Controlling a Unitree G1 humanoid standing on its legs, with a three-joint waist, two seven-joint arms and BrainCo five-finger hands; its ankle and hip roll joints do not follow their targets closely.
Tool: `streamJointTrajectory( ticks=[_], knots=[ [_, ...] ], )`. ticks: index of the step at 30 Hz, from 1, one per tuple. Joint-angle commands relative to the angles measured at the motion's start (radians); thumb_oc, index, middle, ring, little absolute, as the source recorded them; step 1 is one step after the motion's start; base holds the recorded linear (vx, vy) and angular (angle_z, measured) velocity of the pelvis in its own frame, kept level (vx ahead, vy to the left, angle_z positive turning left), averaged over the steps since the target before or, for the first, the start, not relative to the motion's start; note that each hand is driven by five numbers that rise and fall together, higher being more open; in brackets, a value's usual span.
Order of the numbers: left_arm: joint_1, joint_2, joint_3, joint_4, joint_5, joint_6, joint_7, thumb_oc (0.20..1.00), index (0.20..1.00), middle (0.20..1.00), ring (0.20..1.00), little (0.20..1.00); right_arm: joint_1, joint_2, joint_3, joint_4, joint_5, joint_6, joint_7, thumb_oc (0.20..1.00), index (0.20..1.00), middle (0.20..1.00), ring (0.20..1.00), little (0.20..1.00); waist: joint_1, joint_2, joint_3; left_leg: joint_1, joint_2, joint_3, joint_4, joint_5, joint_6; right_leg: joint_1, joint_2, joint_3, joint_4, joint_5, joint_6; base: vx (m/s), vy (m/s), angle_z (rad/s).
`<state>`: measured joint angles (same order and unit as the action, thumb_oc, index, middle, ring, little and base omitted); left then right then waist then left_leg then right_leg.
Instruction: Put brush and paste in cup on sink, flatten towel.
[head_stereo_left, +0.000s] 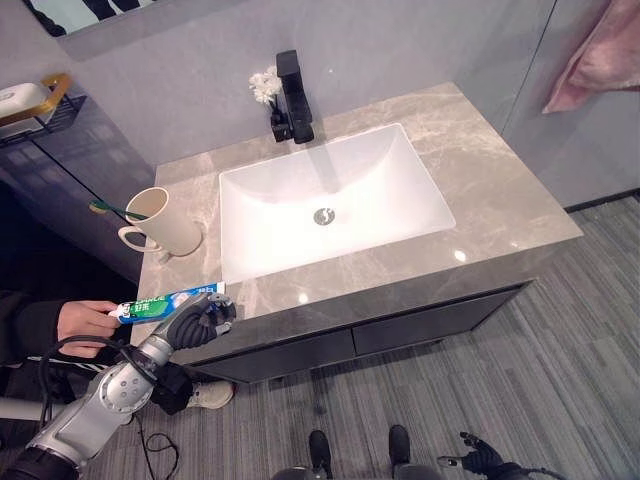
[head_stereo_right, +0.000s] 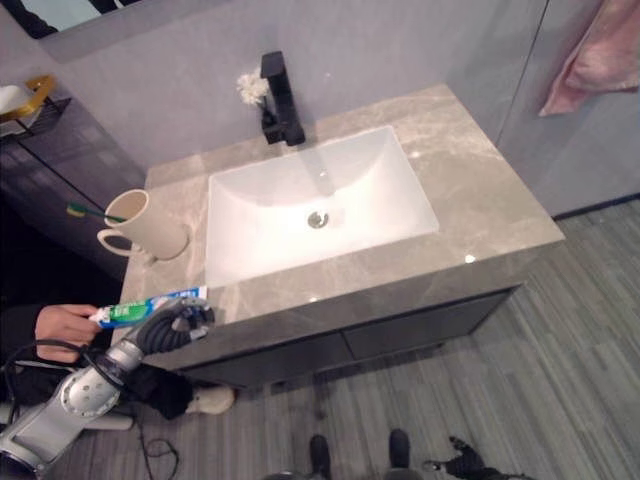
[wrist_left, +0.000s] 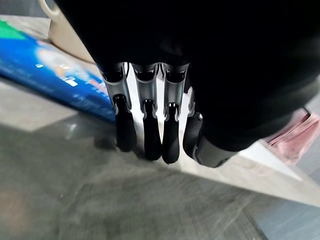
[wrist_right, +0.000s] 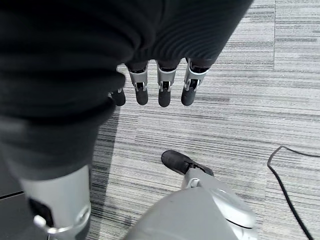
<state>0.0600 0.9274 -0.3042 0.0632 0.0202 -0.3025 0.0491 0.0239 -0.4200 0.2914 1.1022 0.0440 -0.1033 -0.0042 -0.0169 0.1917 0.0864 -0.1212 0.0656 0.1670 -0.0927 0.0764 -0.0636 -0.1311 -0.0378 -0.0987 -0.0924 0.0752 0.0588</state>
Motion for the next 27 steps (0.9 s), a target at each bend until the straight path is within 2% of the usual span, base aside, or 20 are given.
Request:
streamJointTrajectory(
  ticks=[1, 12, 19, 27],
  knots=[
    [-0.034, -0.014, -0.010, 0.042, 0.027, 0.001, -0.005, 0.200, 0.200, 0.200, 0.200, 0.200, -0.029, -0.005, 0.011, -0.033, 0.015, -0.004, -0.026, 1.000, 1.000, 1.000, 1.000, 1.000, -0.028, -0.063, 0.013, -0.021, 0.016, -0.028, 0.005, 0.015, -0.053, 0.010, -0.133, 0.064, 0.005, 0.033, 0.129, -0.03, 0.010, -0.15],
    [-0.071, -0.026, -0.058, 0.040, 0.061, -0.002, -0.004, 0.200, 0.200, 0.200, 0.200, 0.200, -0.046, 0.003, 0.010, -0.009, 0.020, -0.009, -0.047, 1.000, 1.000, 1.000, 1.000, 1.000, -0.027, -0.070, 0.005, -0.037, 0.031, -0.010, 0.005, 0.018, -0.058, -0.021, -0.131, 0.087, 0.005, 0.041, 0.131, 0.00, -0.007, -0.09],
    [-0.086, -0.047, -0.089, -0.077, -0.018, -0.013, -0.038, 0.200, 0.200, 0.200, 0.200, 0.200, -0.032, 0.027, 0.022, 0.039, 0.014, -0.002, -0.043, 1.000, 1.000, 1.000, 1.000, 1.000, -0.033, -0.079, -0.021, -0.013, 0.032, -0.021, 0.005, 0.009, -0.060, 0.014, -0.130, 0.073, 0.005, 0.027, 0.131, 0.02, -0.014, 0.03],
    [-0.107, -0.066, -0.119, -0.127, -0.043, -0.009, -0.053, 0.200, 0.200, 0.200, 0.200, 0.200, -0.043, 0.053, 0.043, 0.061, 0.007, 0.005, -0.043, 1.000, 1.000, 1.000, 1.000, 1.000, -0.027, -0.093, -0.044, 0.007, 0.037, -0.028, 0.005, 0.006, -0.060, 0.038, -0.127, 0.065, 0.005, 0.022, 0.130, 0.00, -0.002, 0.00]
  ],
)
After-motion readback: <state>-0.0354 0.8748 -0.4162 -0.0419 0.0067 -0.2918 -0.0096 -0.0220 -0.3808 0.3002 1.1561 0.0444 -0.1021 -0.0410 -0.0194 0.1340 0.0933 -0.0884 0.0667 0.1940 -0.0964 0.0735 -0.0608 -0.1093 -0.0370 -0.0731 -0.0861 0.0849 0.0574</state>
